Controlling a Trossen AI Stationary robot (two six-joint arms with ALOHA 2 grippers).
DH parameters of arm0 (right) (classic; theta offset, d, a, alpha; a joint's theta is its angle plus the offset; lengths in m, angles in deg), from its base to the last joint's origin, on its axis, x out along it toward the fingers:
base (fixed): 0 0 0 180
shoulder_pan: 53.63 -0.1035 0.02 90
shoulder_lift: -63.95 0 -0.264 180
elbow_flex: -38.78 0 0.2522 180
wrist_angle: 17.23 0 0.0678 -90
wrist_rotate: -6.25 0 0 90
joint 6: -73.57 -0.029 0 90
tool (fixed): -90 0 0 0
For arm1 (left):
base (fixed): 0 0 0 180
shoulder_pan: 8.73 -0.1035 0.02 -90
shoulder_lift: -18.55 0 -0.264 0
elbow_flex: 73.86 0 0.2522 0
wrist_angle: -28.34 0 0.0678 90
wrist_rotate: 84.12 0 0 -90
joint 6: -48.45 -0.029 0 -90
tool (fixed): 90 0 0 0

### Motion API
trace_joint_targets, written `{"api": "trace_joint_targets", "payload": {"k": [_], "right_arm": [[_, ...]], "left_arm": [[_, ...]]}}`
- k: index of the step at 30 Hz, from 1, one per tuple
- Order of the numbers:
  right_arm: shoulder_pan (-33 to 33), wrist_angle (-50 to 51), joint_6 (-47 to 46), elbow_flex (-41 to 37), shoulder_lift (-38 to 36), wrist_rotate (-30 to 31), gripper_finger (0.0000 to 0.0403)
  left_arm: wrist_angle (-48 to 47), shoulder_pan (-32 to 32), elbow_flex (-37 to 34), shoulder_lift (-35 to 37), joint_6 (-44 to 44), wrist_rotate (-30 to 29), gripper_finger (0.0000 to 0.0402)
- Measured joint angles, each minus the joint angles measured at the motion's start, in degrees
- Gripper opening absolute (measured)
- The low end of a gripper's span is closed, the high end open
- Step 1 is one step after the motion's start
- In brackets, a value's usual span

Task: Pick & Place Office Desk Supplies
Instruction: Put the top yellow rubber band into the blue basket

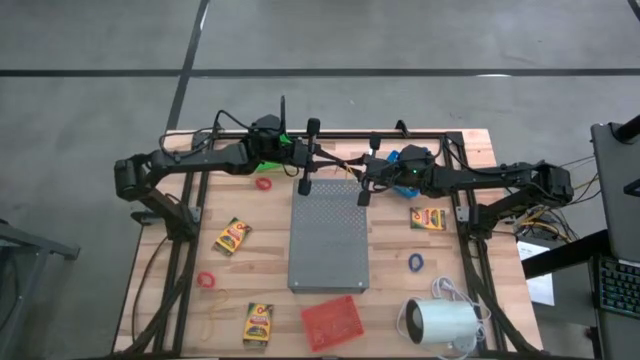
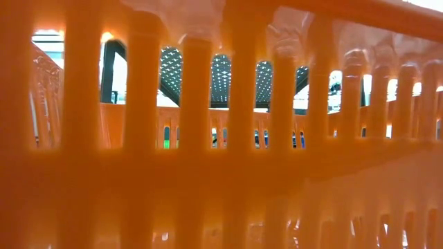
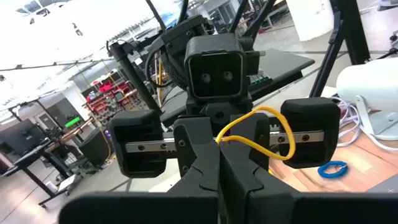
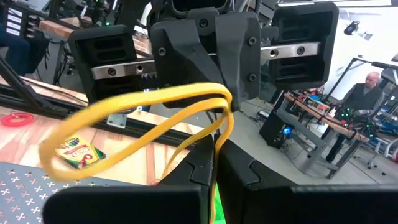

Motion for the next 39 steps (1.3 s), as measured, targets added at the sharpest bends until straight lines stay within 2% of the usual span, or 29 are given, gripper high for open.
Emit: {"api": "trace_joint_targets", "payload": {"k": [4,7,13,20,30,37,39], "right_arm": [[0.0,0.0,0.0,0.0,0.0,0.0,0.0008],[0.0,0.0,0.0,0.0,0.0,0.0,0.0008],[0.0,0.0,0.0,0.0,0.0,0.0,0.0008],[0.0,0.0,0.0,0.0,0.0,0.0,0.0008],[0.0,0.1,0.0,0.0,0.0,0.0,0.0008],[0.0,0.1,0.0,0.0,0.0,0.2,0.0008],[0.0,0.1,0.0,0.0,0.0,2.3,0.0008]], "left_arm": [[-0.6,0.1,0.0,0.0,0.0,0.0,0.0010],[-1.2,0.1,0.0,0.0,0.1,0.0,0.0031],[-1.2,0.1,0.0,0.0,4.3,-0.5,0.0097],[-1.1,0.1,0.0,0.0,4.5,-2.8,0.0167],[-1.1,0.2,0.0,0.0,4.7,-2.8,0.0255],[-1.2,0.2,0.0,0.0,4.7,-2.8,0.0290],[-1.2,0.2,0.0,0.0,4.7,-2.8,0.0293]]}}
